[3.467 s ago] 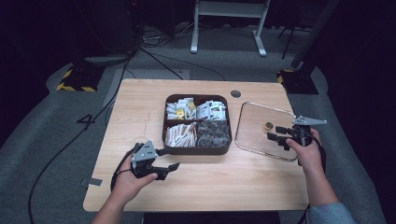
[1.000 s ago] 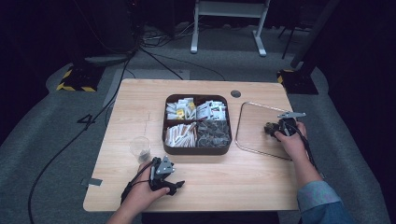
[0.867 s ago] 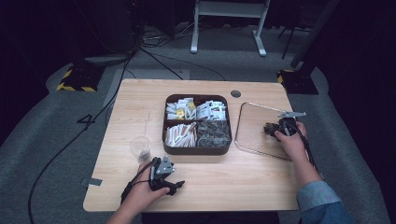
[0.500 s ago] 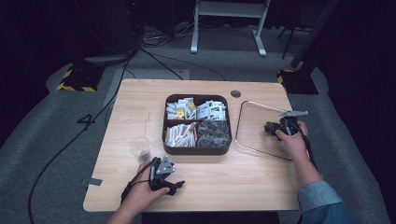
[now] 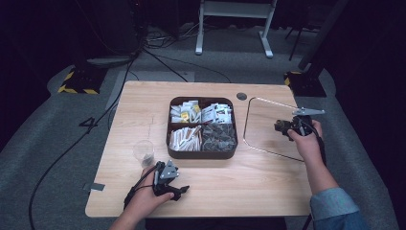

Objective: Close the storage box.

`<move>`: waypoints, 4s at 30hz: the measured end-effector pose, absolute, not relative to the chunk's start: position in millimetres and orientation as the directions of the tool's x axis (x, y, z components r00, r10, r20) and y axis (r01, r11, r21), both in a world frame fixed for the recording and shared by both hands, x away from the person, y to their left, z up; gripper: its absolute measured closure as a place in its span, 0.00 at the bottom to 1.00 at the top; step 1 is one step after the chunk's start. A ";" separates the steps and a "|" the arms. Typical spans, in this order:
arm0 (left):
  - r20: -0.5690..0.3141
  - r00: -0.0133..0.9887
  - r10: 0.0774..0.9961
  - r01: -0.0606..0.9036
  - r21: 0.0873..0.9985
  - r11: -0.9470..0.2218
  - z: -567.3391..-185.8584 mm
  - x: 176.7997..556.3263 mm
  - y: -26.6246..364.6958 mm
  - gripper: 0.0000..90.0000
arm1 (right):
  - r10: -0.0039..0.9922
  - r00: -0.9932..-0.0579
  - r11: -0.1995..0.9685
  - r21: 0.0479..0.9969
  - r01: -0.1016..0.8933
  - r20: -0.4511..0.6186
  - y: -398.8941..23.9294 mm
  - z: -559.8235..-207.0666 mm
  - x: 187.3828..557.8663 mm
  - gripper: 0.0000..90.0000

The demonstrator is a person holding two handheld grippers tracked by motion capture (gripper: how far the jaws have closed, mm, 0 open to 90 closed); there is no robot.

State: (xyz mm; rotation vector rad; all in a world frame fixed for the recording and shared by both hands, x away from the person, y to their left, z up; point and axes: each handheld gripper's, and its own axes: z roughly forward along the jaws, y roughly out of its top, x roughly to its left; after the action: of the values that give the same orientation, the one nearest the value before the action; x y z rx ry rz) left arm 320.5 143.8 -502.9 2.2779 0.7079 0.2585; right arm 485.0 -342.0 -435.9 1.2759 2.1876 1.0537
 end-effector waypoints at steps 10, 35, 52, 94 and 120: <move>-0.023 0.828 0.560 0.416 0.696 -0.585 -502.9 320.3 143.8 0.24 | 0.858 -0.512 0.298 0.790 0.536 0.023 -339.5 -411.3 477.1 0.66; -0.019 0.816 0.577 0.426 0.695 -0.579 -503.0 316.3 144.1 0.24 | 0.796 -0.606 0.361 0.798 0.482 0.005 -261.0 -372.5 484.8 0.66; -0.024 0.822 0.569 0.423 0.696 -0.581 -503.1 316.9 144.2 0.22 | 0.745 -0.666 0.387 0.804 0.452 0.016 -187.8 -360.0 493.3 0.66; -0.038 0.809 0.586 0.441 0.698 -0.564 -503.1 314.8 147.3 0.22 | 0.713 -0.702 0.445 0.770 0.458 0.005 -76.9 -395.6 521.3 0.66; -0.035 0.812 0.583 0.436 0.701 -0.565 -503.4 315.6 147.1 0.22 | 0.706 -0.708 0.473 0.735 0.486 0.013 -70.2 -424.2 519.9 0.66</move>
State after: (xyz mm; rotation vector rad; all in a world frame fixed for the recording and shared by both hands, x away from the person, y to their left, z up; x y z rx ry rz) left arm 315.6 147.1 -503.4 2.2595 0.7452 0.2585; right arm 519.9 -70.2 -424.2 1.0138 2.4317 1.0726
